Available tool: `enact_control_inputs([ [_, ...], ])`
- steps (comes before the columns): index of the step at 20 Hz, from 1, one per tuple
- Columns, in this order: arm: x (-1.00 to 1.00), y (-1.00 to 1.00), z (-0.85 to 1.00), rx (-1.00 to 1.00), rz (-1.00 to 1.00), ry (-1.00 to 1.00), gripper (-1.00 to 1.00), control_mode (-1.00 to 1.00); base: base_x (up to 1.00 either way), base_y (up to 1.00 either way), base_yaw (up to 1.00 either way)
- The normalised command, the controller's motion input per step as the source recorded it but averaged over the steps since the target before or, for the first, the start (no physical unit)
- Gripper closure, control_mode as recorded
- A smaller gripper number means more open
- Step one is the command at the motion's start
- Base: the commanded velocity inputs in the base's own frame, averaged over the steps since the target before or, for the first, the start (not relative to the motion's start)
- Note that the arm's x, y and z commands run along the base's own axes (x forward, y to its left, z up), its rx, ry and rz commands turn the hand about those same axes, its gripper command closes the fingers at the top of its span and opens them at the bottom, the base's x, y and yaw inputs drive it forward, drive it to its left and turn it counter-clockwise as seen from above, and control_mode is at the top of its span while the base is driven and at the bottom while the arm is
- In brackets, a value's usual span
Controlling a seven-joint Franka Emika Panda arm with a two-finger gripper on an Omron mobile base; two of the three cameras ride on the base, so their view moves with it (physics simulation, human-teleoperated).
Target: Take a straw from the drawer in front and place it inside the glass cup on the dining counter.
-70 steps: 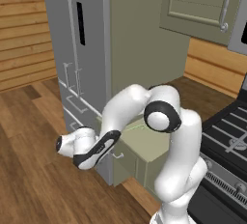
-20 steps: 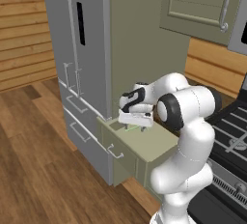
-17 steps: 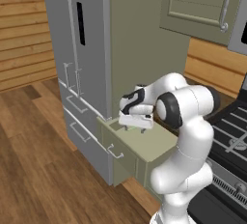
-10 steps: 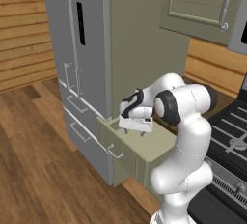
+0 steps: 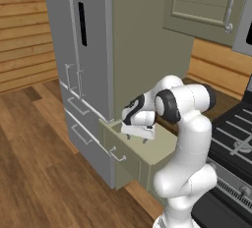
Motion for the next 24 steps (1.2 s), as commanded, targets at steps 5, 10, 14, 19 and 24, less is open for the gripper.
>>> enact_control_inputs([
  [5, 0.0, 0.0, -0.25, 0.02, -0.04, 0.0, -1.0, -1.0, 0.0, 0.0, 0.0],
  [10, 0.0, 0.02, -0.25, 0.03, 0.0, 0.03, -1.0, -1.0, 0.0, 0.0, 0.0],
  [14, -0.07, 0.12, -0.21, 0.03, 0.0, 0.07, -1.0, -1.0, 0.0, 0.0, 0.0],
  [19, -0.29, 0.28, -0.11, 0.01, 0.0, 0.03, -1.0, -1.0, 0.0, 0.0, 0.0],
  [24, -0.38, 0.51, -0.08, 0.0, 0.0, 0.05, -1.0, -1.0, 0.0, 0.0, 0.0],
])
